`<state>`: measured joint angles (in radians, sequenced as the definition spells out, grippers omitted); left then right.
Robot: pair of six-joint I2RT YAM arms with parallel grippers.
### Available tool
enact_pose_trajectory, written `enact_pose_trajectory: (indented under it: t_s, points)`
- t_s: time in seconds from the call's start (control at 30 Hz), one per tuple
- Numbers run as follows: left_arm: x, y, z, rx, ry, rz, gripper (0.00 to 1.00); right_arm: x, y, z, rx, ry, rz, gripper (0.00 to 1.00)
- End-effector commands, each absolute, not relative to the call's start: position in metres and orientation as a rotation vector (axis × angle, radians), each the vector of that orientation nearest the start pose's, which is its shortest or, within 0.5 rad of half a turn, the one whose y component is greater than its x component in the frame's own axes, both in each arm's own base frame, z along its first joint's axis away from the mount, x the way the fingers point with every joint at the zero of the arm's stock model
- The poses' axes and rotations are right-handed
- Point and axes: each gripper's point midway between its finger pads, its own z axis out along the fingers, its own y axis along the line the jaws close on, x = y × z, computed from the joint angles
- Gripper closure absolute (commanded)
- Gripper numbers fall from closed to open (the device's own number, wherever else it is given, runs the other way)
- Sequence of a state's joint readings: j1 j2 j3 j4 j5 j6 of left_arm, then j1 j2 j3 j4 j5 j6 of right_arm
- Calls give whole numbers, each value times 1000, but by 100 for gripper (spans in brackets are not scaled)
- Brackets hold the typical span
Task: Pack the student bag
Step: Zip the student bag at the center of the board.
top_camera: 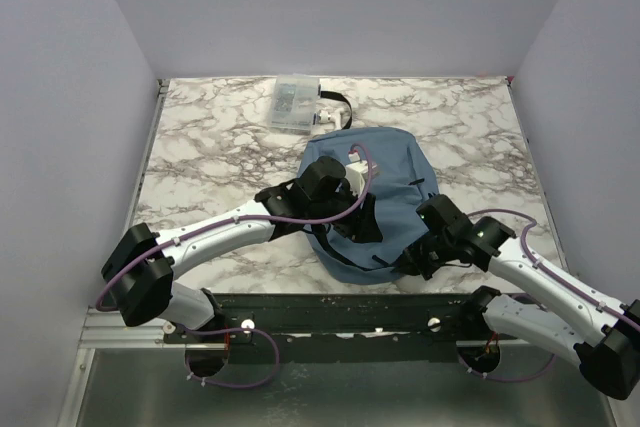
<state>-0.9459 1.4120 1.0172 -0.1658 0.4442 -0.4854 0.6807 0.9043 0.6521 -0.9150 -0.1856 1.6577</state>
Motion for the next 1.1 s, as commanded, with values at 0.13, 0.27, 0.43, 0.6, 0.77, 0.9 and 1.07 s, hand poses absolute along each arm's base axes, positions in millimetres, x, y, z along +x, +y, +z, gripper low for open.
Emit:
enact_pose_trajectory:
  t_s: [0.13, 0.27, 0.43, 0.6, 0.77, 0.9, 1.07]
  points:
    - [134, -378, 193, 998, 2085, -1370, 60, 140, 172, 102, 1186, 2591, 688, 100]
    - [136, -383, 185, 992, 2091, -1378, 64, 179, 162, 129, 808, 2251, 856, 100]
    - [145, -387, 186, 929, 2102, -1357, 67, 194, 152, 168, 596, 1838, 1050, 100]
    - [152, -397, 193, 945, 2073, -1369, 67, 192, 153, 172, 390, 1792, 1002, 99]
    - [165, -400, 197, 918, 2066, -1359, 69, 192, 153, 200, 246, 1677, 989, 99]
    - [172, -401, 194, 958, 2043, -1333, 70, 194, 156, 216, 227, 1625, 1014, 99]
    - [150, -402, 186, 1034, 2062, -1415, 72, 194, 158, 213, 292, 1655, 1053, 100]
